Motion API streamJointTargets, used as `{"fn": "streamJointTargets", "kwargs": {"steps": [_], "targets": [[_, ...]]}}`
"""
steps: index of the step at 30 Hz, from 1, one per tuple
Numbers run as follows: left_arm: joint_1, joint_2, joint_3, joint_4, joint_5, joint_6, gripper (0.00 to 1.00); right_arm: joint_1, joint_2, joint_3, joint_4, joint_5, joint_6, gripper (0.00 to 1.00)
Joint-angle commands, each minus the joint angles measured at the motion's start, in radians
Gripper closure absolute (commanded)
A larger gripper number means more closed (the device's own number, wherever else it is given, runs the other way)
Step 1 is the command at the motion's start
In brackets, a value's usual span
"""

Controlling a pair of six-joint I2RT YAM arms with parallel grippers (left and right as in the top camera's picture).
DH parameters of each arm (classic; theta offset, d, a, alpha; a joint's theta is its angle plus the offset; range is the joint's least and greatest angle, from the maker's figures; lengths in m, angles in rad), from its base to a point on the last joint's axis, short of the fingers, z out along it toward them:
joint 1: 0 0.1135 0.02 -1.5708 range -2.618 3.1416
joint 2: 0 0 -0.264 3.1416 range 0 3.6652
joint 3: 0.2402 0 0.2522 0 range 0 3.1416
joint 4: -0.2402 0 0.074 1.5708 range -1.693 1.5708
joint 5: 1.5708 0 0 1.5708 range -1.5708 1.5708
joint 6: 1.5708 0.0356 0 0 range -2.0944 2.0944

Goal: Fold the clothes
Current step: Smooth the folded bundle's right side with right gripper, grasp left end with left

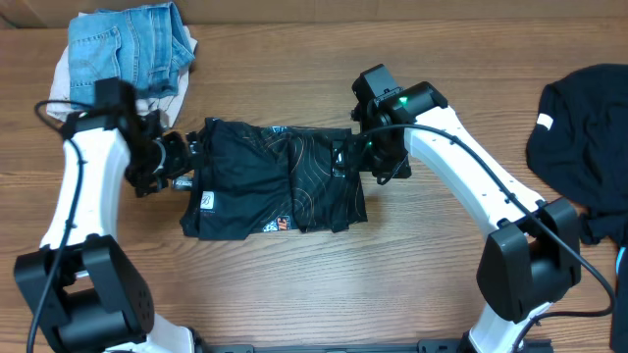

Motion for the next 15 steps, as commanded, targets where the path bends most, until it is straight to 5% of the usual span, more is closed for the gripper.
{"fn": "streamJointTargets", "kwargs": {"steps": [1,15], "targets": [[0.065,-0.008,-0.067,0.07,0.129,0.095,0.0,0.002,-0.012,0.01,0.005,0.006,-0.011,0.0],[0.113,0.165,-0.144,0.3,0.21,0.167,0.0,0.002,-0.012,0.01,-0.016,0.006,-0.012,0.0]]}}
